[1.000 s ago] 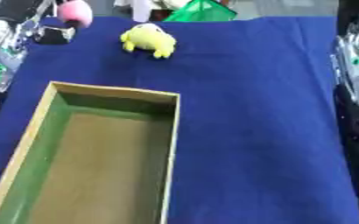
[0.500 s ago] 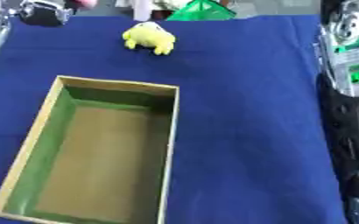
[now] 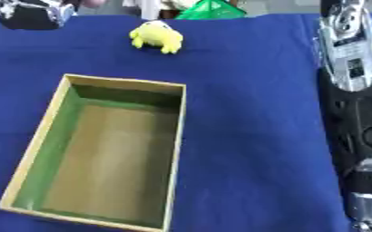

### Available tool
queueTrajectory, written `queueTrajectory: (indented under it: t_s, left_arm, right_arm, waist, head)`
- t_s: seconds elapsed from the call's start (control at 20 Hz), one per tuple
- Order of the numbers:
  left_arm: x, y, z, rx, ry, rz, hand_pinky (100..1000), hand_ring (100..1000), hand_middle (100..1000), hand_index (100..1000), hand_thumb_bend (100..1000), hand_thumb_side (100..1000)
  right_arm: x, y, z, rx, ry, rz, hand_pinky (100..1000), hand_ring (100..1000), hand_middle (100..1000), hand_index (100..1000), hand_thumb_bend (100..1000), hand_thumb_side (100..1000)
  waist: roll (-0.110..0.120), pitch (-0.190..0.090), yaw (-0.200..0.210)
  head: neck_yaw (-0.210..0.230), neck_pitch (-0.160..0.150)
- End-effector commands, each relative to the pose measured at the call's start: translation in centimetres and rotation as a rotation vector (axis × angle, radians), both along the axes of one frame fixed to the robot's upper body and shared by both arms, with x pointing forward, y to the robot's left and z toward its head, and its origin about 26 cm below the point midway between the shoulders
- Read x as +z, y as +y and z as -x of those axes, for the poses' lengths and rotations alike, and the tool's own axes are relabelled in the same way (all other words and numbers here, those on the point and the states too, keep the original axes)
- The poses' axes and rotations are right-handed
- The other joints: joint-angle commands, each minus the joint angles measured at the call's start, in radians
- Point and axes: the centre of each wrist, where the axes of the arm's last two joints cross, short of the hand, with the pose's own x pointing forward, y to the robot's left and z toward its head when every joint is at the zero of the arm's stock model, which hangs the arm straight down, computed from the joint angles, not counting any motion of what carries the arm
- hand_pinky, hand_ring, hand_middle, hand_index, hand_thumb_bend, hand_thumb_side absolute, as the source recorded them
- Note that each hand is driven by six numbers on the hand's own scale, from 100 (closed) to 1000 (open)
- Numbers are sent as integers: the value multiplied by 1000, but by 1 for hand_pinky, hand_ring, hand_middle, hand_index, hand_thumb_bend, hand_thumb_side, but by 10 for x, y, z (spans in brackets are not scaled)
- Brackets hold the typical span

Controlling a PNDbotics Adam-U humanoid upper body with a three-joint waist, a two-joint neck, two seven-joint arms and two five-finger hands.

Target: Pick up objects on the table and place them in the box.

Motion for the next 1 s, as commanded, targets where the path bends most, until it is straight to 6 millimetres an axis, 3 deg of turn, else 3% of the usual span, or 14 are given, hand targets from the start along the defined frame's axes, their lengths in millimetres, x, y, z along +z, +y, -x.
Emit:
queueTrajectory:
  t_s: [0.05,0.25,0.5,1.0]
  left_arm:
    - [18,-2,31,-80,-50,-68,402,492,546,707,195,100]
    - [20,-10,64,-152,-33,-153,408,499,556,711,198,100]
    - [17,-17,91,-208,22,-229,409,503,565,710,198,100]
    - [-4,-37,109,-280,200,-346,400,535,587,707,172,100]
  right_arm:
    - [12,-2,6,-13,-38,13,750,911,666,844,759,1000]
    - [11,-4,7,-19,-36,13,750,911,666,844,758,1000]
    - [9,-6,8,-25,-33,12,749,911,666,844,758,1000]
    - [8,-5,10,-23,-33,7,749,911,666,844,758,1000]
  waist:
    - [2,-30,3]
    - [8,-34,7]
    - [14,-36,16]
    - [15,-39,23]
  head:
    - [-5,11]
    - [-2,10]
    - [-6,12]
    - [-13,12]
